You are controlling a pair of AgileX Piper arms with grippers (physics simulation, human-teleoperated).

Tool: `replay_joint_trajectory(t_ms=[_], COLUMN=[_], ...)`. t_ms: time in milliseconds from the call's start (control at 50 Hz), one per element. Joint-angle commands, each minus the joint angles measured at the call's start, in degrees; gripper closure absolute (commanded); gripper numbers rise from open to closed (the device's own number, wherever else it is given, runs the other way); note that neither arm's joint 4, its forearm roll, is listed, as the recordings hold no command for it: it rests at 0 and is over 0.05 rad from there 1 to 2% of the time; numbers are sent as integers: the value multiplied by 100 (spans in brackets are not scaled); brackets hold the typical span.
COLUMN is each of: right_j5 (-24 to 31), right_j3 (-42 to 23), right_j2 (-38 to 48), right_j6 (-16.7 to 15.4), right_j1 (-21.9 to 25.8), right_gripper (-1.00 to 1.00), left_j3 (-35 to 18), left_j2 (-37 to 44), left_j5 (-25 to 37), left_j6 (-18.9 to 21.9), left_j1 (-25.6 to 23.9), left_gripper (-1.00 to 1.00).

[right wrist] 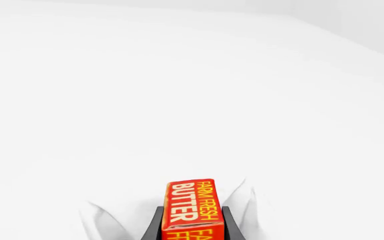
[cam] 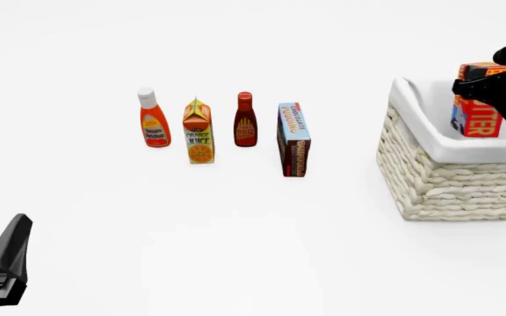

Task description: Pick the butter and place it in the basket.

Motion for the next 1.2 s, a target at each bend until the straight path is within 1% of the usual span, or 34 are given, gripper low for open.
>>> replay_joint_trajectory(t_ms=[20, 180, 200, 540, 980, 1200], right_j5=[-19, 8, 18, 57, 128, 171], right_j3=[-88, -109, -110, -110, -160, -82], right_j2=[-81, -56, -62, -178, -212, -479], right_j6=[102, 123, 113, 237, 257, 246], right_j1=[-4, -47, -40, -77, -74, -6], right_gripper=[100, 100, -100, -100, -100, -100], left_j3=[0, 0, 0, 0, 0, 0], left_j2=[0, 0, 0, 0, 0, 0], left_j5=[0, 0, 0, 0, 0, 0], left_j6=[0, 0, 0, 0, 0, 0], left_j1=[0, 0, 0, 0, 0, 0], left_gripper=[-100, -100, -100, -100, -100, -100])
